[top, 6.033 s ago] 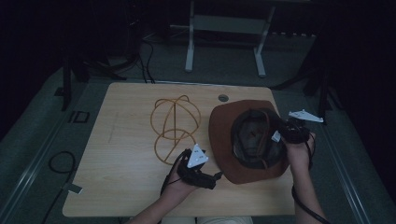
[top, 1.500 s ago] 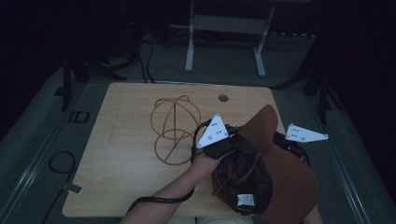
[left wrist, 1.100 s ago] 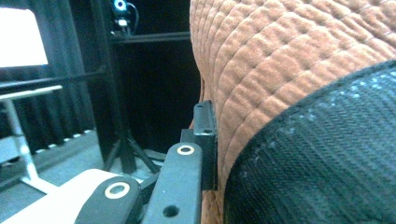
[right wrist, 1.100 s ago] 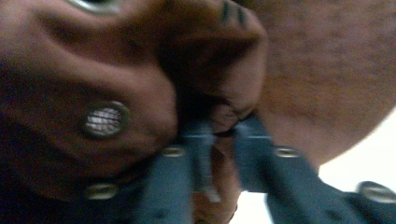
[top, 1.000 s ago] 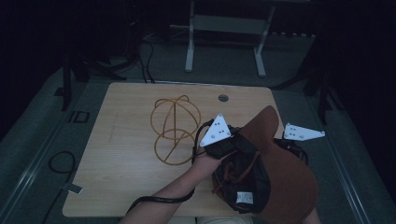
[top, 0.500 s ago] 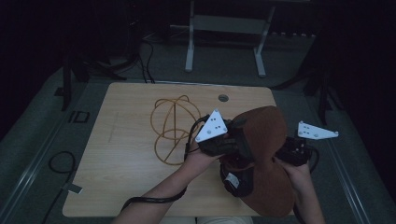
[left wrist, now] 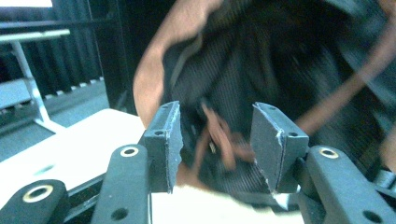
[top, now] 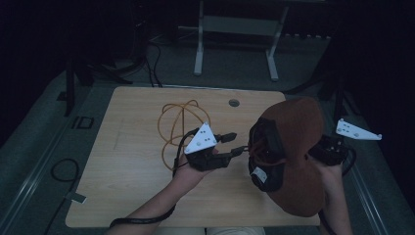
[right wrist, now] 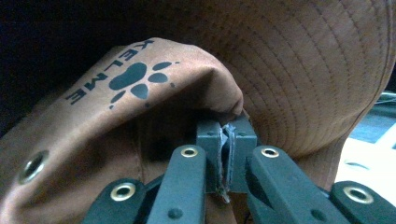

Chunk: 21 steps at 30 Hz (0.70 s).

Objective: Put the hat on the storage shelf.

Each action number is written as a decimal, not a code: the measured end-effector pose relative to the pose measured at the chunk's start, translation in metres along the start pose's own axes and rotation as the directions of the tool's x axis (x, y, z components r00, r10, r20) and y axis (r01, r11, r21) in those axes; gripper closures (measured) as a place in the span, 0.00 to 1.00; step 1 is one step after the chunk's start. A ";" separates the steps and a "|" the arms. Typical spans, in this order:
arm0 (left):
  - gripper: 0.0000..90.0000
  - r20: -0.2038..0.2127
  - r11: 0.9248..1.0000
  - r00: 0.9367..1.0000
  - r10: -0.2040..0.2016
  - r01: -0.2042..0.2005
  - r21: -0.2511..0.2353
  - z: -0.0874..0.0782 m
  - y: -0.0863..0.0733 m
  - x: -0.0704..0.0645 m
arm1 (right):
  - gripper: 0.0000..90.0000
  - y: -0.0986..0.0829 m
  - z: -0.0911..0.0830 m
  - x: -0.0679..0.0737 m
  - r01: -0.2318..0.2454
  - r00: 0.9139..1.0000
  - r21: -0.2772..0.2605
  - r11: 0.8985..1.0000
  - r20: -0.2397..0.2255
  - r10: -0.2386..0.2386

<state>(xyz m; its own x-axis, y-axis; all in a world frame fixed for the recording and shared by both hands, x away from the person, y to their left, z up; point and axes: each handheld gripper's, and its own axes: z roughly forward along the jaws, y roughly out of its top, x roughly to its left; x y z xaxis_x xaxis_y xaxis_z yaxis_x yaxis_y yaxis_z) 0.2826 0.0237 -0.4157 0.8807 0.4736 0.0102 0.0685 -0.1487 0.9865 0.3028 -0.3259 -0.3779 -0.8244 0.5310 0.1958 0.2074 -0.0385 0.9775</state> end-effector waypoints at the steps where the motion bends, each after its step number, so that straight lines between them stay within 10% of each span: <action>1: 0.59 -0.006 1.000 1.000 0.002 -0.002 0.008 -0.002 -0.004 -0.001 | 0.96 0.002 0.001 -0.002 0.003 1.000 -0.004 1.000 0.006 -0.003; 11: 0.57 -0.003 0.988 1.000 -0.023 0.023 0.151 -0.026 -0.066 -0.009 | 0.96 0.011 0.017 -0.012 0.012 0.998 0.014 1.000 0.055 -0.012; 21: 0.51 -0.087 0.973 0.993 -0.079 0.096 0.210 -0.077 -0.126 0.000 | 0.96 0.013 0.041 -0.023 0.004 0.997 0.046 0.999 0.080 -0.008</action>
<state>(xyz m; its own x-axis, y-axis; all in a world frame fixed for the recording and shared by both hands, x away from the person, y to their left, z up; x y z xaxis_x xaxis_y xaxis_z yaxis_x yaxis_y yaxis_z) 0.2381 0.1092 -0.5274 0.8286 0.5573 -0.0540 0.2496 -0.2813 0.9266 0.3462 -0.3042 -0.3734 -0.7812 0.5974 0.1815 0.2280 0.0023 0.9737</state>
